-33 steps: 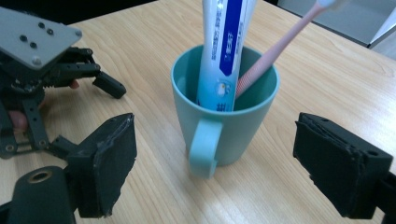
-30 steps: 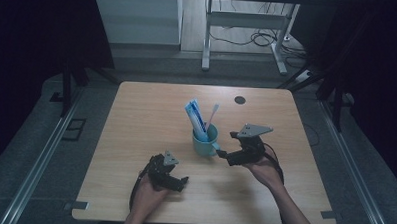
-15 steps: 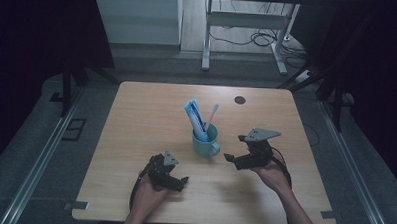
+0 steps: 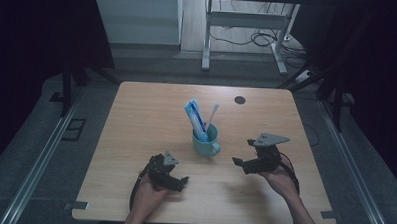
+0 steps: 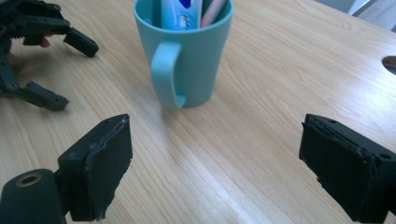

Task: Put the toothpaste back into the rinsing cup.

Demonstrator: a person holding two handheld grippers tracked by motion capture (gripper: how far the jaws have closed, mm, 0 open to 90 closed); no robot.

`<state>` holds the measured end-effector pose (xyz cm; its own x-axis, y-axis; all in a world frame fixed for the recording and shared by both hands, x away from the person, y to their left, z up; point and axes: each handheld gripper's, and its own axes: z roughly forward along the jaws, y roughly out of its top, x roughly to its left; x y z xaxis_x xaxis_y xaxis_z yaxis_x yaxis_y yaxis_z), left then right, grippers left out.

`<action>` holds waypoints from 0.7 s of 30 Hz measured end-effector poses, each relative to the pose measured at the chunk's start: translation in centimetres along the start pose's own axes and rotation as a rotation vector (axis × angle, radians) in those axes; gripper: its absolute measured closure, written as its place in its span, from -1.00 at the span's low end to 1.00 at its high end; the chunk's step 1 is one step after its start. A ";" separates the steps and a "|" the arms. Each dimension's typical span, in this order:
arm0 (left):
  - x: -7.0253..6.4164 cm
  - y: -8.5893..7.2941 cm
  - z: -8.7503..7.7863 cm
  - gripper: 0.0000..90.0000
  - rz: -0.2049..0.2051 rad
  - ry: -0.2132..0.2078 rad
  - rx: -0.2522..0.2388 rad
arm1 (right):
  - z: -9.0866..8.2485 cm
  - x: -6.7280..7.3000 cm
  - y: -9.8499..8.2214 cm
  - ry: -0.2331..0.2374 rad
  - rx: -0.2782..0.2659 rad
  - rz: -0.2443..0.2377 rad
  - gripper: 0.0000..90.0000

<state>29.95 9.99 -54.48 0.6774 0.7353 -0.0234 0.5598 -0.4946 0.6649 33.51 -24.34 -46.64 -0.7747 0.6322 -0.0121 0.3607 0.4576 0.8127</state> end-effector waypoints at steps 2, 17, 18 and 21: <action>0.0 0.0 0.0 -0.99 -0.001 -0.001 0.001 | -0.2 -0.1 -0.4 -0.005 0.003 0.004 -0.80; 0.0 0.0 0.0 -0.99 -0.001 -0.001 0.001 | -1.6 -1.1 -4.1 -0.047 0.014 0.065 -0.82; 0.0 0.0 0.0 -0.99 -0.001 -0.002 0.001 | -1.7 -1.2 -4.4 -0.049 0.015 0.073 -0.82; 0.0 0.0 0.0 -0.99 0.000 -0.002 0.001 | -1.7 -1.2 -5.3 -0.061 0.025 0.079 -0.82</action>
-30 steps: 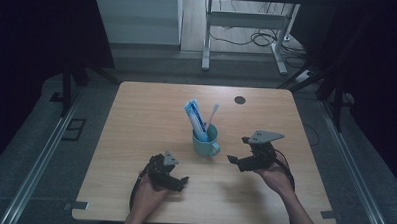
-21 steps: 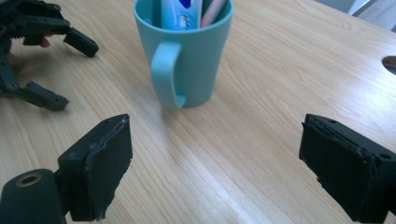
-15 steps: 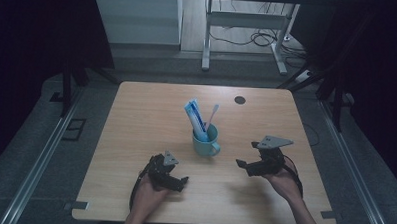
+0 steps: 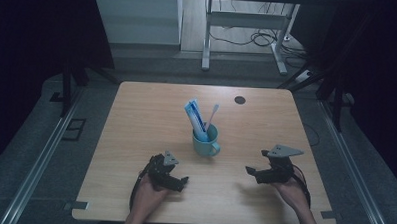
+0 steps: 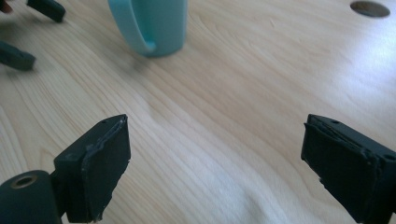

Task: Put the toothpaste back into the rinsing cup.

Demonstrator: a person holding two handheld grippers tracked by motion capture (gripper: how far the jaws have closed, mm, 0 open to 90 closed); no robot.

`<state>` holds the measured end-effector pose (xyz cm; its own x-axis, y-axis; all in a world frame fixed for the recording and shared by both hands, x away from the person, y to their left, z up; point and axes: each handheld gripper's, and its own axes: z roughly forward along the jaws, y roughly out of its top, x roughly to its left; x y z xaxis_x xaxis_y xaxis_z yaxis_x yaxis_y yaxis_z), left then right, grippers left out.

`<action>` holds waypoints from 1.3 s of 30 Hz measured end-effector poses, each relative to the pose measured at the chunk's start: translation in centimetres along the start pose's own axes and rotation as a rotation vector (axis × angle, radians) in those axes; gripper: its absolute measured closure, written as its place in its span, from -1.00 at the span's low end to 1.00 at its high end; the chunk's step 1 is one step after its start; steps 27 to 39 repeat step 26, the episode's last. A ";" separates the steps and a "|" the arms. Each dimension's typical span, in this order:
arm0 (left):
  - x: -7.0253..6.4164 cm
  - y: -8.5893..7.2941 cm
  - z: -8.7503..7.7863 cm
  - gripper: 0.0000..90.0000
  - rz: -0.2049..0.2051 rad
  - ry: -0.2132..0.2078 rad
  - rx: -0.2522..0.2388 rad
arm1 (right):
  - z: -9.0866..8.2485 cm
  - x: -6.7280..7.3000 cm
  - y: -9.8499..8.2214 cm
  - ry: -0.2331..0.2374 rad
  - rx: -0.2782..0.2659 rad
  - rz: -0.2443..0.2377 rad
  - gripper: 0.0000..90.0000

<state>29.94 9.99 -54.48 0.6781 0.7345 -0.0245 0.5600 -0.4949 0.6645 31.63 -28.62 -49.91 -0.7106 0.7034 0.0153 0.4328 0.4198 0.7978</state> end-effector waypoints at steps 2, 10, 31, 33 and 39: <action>0.0 0.0 0.0 -0.99 -0.001 0.000 0.000 | 0.0 -0.1 -0.5 -0.006 0.008 0.001 -0.82; 0.0 0.0 0.0 -0.99 -0.002 0.000 0.000 | 0.4 0.0 -2.6 -0.028 0.060 -0.001 -0.82; 0.0 0.0 0.0 -0.99 0.004 0.000 0.004 | 1.4 0.4 -4.4 -0.021 0.117 -0.003 -0.76; 0.0 0.0 0.0 -0.99 0.004 0.000 0.004 | 1.4 0.4 -4.4 -0.021 0.117 -0.003 -0.76; 0.0 0.0 0.0 -0.99 0.004 0.000 0.004 | 1.4 0.4 -4.4 -0.021 0.117 -0.003 -0.76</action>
